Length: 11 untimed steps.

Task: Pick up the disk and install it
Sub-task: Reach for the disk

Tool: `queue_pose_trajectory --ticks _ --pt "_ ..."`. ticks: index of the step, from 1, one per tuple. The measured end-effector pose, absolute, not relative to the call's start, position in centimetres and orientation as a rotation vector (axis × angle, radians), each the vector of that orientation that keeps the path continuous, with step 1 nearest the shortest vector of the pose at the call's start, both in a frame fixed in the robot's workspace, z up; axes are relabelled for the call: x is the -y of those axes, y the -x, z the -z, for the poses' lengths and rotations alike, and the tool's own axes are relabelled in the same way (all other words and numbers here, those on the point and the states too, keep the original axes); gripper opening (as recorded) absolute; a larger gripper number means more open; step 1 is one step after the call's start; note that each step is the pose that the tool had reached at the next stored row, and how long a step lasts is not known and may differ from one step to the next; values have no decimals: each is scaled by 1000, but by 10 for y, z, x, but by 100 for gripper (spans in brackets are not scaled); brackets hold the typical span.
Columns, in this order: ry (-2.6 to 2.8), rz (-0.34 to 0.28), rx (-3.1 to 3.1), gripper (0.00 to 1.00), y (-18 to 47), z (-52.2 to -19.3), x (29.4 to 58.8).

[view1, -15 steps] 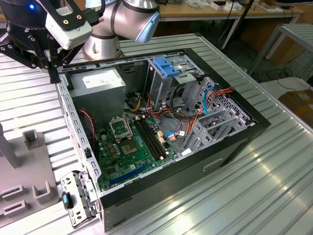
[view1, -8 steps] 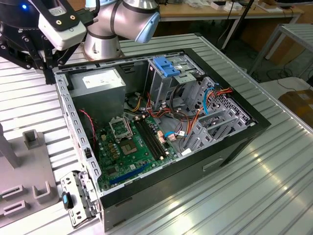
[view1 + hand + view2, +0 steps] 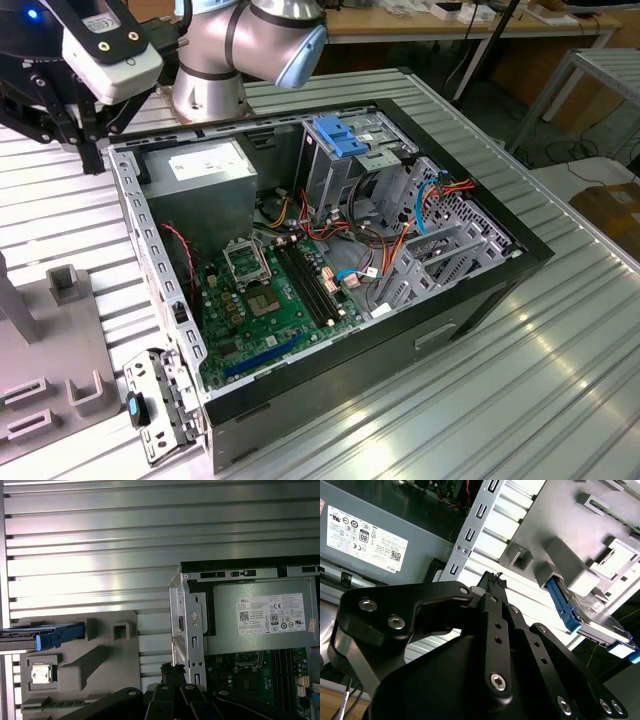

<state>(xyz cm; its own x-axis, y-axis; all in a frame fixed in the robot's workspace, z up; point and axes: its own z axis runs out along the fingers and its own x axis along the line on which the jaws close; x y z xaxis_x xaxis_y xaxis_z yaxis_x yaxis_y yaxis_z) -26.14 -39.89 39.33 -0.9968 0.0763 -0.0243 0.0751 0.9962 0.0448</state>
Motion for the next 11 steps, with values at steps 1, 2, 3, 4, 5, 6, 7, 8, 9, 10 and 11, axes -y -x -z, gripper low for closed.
queue_pose_trajectory --ticks 1,2,3,4,5,6,7,8,9,10,11 --pt "-118 -68 -3113 11 263 -393 399" --pt "-118 -68 -3113 11 264 -393 399" --pt "-118 -68 -3113 11 264 -393 399" --pt "-118 -68 -3113 11 265 -393 399" --pt "-118 -68 -3113 11 266 -393 399" --pt "-118 -68 -3113 11 267 -393 399" --pt "-118 -68 -3113 11 267 -393 399" --pt "-118 -68 -3113 11 269 -393 399" --pt "-118 -68 -3113 11 270 -393 399" --pt "-118 -68 -3113 11 272 -393 399" --pt "-118 -68 -3113 11 273 -393 399"
